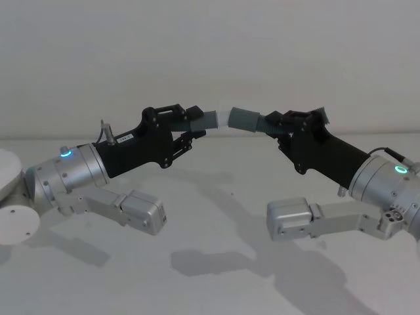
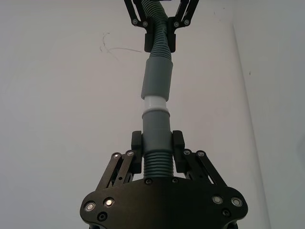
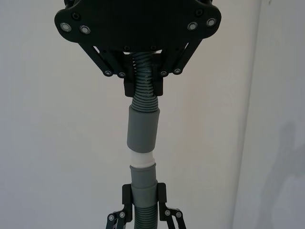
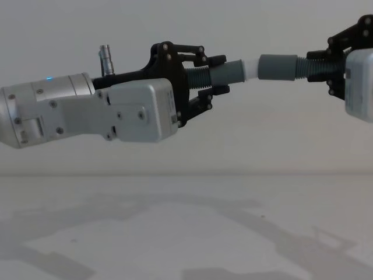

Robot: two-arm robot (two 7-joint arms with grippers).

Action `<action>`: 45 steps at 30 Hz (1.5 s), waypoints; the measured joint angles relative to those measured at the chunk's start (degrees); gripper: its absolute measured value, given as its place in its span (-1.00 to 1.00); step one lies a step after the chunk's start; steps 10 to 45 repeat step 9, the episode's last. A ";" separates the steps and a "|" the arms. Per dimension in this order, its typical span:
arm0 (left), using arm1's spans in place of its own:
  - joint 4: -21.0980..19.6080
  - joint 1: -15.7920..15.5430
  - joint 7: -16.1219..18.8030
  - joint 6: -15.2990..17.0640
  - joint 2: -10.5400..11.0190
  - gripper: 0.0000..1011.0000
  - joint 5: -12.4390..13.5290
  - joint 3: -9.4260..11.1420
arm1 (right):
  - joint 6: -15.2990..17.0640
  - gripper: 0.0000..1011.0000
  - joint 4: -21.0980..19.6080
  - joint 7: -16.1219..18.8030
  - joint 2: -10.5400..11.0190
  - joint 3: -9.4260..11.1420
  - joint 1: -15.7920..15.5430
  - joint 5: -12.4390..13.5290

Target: Use both hands to pick up one end of the pipe from the table, align the ends, and insert them.

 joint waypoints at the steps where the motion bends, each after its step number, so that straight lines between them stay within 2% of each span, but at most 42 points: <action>1: 0.00 0.00 0.00 0.00 0.00 -0.30 0.00 0.00 | 0.01 -0.62 0.00 0.00 0.00 -0.01 0.01 -0.01; 45: -0.01 0.00 0.00 0.00 -0.03 -0.30 0.01 0.00 | 0.06 -0.62 -0.05 0.05 -0.05 -0.11 0.06 -0.08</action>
